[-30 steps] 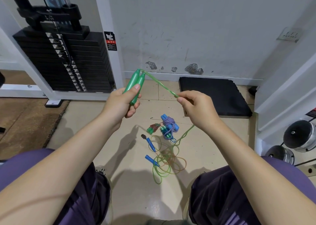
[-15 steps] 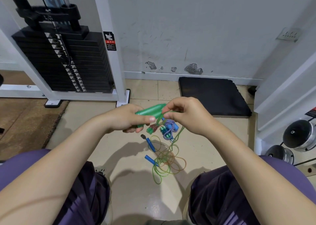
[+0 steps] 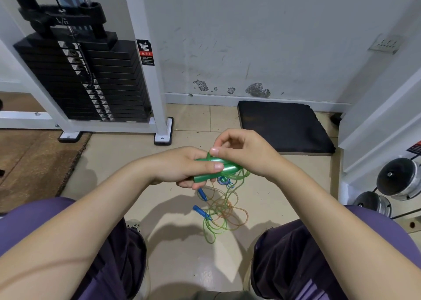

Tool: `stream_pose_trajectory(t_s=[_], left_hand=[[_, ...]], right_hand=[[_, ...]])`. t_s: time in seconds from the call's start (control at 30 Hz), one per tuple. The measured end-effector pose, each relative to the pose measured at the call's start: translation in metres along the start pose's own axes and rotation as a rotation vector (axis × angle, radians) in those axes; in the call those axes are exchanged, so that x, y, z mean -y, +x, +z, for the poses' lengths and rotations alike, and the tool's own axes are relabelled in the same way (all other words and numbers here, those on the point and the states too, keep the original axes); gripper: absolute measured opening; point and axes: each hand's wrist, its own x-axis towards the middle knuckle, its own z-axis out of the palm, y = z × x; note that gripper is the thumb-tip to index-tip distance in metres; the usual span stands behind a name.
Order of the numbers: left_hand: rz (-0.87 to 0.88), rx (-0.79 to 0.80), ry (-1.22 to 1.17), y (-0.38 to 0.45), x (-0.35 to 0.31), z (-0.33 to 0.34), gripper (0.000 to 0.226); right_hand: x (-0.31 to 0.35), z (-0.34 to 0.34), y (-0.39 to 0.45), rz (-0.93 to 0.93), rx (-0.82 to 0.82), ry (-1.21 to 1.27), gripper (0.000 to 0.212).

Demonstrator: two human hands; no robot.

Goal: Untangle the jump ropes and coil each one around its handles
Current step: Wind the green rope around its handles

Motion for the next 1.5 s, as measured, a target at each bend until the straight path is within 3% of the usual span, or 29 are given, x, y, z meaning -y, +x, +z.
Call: stream_pose_trajectory(t_s=[0.13,0.33,0.47,0.6,0.8,1.07,1.2,1.37,1.43,1.5], left_hand=[[0.014,0.013,-0.053,-0.003,0.002,-0.006,0.031],[0.005,-0.188,-0.129,0.000,0.000,-0.006,0.018],[0.007,-0.217,-0.152,-0.001,-0.001,0.000,0.019],[-0.006,-0.189,-0.142,-0.001,0.000,0.002,0.020],[-0.018,-0.166,-0.181,-0.001,0.004,-0.001,0.025],[-0.054,-0.026,-0.102,-0.005,-0.001,-0.007,0.039],[0.049,0.017,-0.078,-0.008,0.001,-0.011,0.031],[0.206,-0.140,-0.232,-0.006,0.001,-0.014,0.025],[0.230,-0.262,-0.275,-0.005,0.001,-0.018,0.028],[0.264,-0.349,-0.275,-0.005,0.001,-0.020,0.032]], right_hand=[[0.002,-0.002,-0.003,0.106,0.062,0.045,0.032],[0.002,0.002,0.001,0.005,-0.081,0.016,0.023],[-0.003,-0.001,0.001,-0.015,-0.093,0.010,0.019],[-0.004,-0.005,0.000,-0.079,-0.055,-0.006,0.013],[0.000,-0.011,-0.002,0.035,0.108,0.122,0.023],[0.002,-0.010,-0.004,0.018,0.112,0.108,0.015],[0.001,-0.010,-0.003,0.025,0.077,0.166,0.017],[-0.005,-0.019,0.000,0.054,0.149,0.500,0.031],[-0.008,-0.013,0.002,0.059,0.146,0.451,0.034],[-0.007,-0.004,0.002,0.041,0.114,0.313,0.023]])
